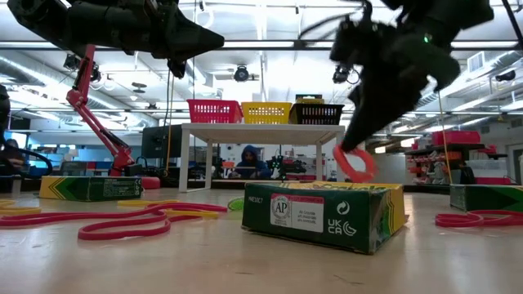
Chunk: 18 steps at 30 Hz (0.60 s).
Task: Pick & Place Office Desk Supplies
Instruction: Put the orange spring keychain into the yellow bin on the shelf
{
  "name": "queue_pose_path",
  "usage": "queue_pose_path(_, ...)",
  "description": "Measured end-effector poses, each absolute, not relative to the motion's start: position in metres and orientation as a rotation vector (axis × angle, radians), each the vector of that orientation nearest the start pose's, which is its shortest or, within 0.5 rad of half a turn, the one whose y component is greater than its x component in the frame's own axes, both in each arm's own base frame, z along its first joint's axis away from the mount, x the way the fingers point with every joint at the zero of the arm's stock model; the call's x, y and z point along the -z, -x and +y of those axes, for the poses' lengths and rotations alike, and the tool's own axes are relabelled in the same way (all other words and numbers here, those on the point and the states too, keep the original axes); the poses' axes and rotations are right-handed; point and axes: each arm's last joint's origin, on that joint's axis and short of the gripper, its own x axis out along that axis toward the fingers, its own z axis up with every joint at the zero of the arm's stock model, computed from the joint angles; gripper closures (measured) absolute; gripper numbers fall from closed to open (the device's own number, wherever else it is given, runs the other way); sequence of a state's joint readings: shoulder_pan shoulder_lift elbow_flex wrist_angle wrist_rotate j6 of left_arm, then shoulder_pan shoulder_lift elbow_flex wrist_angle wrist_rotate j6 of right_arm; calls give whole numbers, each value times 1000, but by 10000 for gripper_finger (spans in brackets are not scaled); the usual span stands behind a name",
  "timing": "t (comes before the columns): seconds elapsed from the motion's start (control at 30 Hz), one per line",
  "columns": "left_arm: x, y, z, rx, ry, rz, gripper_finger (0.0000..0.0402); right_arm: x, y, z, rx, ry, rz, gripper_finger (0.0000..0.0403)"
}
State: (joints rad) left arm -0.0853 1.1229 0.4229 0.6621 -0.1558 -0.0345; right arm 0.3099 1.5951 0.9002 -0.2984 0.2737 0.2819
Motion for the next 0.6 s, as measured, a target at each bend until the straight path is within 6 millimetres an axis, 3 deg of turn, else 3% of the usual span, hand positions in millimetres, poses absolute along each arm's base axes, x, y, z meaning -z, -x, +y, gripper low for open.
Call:
queue_pose_path(0.2, -226, -228, -15, -71, 30, 36, 390, -204, -304, 86, 183, 80, 926, 387)
queue_pose_path(0.37, -226, -228, -15, -71, 30, 36, 390, -239, -313, 81, 324, 194, 885, 387)
queue_pose_path(0.47, -226, -228, -15, -71, 30, 36, 390, -261, -322, 67, 430, 251, 830, 387)
queue_pose_path(0.6, -226, -228, -15, -72, 30, 36, 390, -289, -335, 34, 568, 296, 766, 387)
